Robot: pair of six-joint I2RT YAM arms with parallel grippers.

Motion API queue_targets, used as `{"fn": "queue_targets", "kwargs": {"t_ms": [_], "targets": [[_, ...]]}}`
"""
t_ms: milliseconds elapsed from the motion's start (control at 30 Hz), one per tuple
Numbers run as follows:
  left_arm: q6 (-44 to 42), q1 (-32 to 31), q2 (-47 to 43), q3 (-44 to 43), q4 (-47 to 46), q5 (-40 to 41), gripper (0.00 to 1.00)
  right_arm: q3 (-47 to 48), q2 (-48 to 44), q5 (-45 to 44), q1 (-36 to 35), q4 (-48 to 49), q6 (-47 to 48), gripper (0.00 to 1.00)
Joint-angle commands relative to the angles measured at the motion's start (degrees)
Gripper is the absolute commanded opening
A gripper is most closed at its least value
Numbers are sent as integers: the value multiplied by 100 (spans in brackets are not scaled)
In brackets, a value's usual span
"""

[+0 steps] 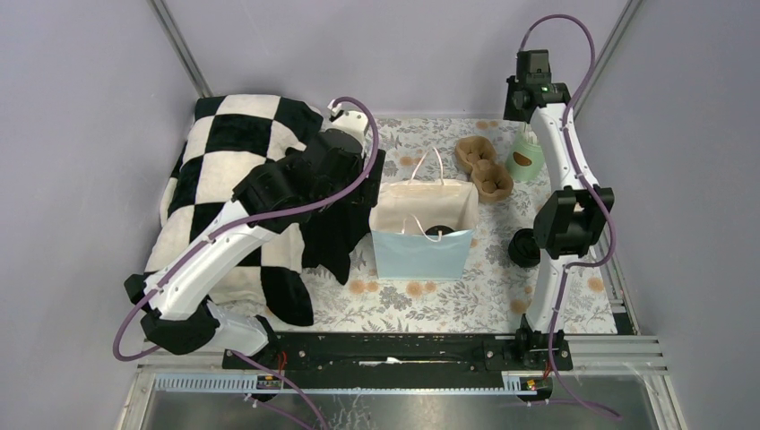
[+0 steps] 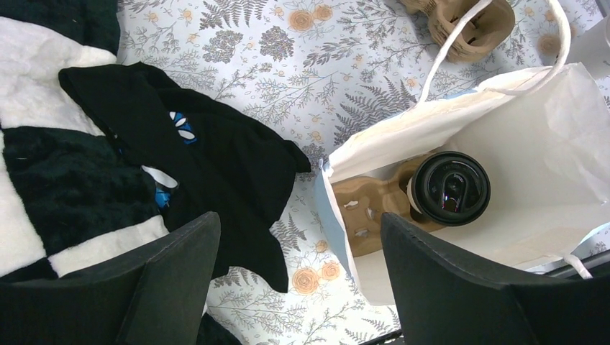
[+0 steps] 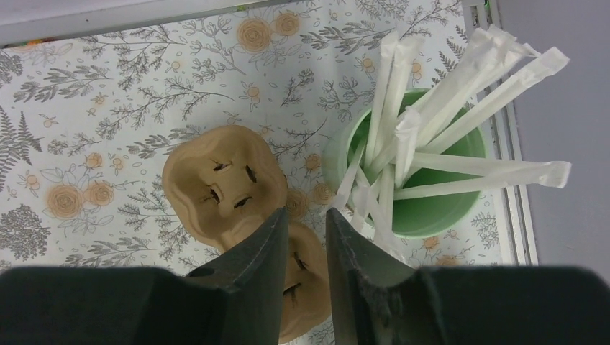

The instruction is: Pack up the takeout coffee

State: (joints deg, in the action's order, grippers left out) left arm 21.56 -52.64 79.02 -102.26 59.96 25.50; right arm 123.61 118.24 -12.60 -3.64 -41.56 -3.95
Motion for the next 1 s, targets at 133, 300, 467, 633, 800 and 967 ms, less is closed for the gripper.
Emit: {"fn": "queue_targets", "kwargs": {"t_ms": [133,300,467,633,800,967], "targets": [[-153,89,137,-303,-73,-20,86,441,185,-662,-145,6,41,34],[-192,135,240,-392,-78,-69,86,437,185,-753,-144,49,92,39],[-281,181,319,-461,-73,-136,86,519,351,-846,-146,98,172,40],[-341,243,330,-492,-39,-141,86,729,586,-914,-141,88,263,37],[-355,302,324,-519,-15,-151,86,872,596,-1009,-154,78,334,9],[-350,312,342,-575,-20,-167,86,880,199,-1284,-250,148,371,1]]}}
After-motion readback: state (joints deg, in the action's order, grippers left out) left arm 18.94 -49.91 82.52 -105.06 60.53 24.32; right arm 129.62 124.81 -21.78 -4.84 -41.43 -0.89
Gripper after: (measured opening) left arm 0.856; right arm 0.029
